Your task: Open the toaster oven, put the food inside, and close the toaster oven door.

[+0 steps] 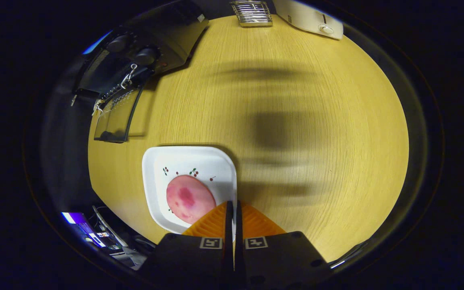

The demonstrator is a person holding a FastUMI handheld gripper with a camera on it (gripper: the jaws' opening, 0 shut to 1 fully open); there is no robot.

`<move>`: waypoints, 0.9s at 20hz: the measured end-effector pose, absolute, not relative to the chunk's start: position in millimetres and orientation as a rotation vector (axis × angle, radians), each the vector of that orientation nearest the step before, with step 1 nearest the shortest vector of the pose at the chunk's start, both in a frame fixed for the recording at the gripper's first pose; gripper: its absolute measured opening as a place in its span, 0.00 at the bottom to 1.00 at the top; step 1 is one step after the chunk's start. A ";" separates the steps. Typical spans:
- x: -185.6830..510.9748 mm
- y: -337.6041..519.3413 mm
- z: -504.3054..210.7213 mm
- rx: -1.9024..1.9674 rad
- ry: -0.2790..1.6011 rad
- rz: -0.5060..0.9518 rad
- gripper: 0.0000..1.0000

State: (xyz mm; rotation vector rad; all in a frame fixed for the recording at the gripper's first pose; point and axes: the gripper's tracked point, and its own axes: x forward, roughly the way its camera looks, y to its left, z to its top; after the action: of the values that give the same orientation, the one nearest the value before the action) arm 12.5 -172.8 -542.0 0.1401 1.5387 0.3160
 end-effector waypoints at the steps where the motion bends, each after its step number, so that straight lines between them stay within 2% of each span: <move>1: 12.7 -172.0 -540.8 0.194 1.523 0.325 0.05; 7: -3.8 -162.2 -508.0 0.506 1.485 0.361 0.05; 14: -8.9 -127.2 -460.6 0.835 1.370 0.245 0.05; 18: -7.9 -79.3 -438.3 1.000 1.291 0.174 0.05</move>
State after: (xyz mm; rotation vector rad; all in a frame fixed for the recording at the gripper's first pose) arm -7.9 -79.3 -438.3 1.0001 1.2906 0.1744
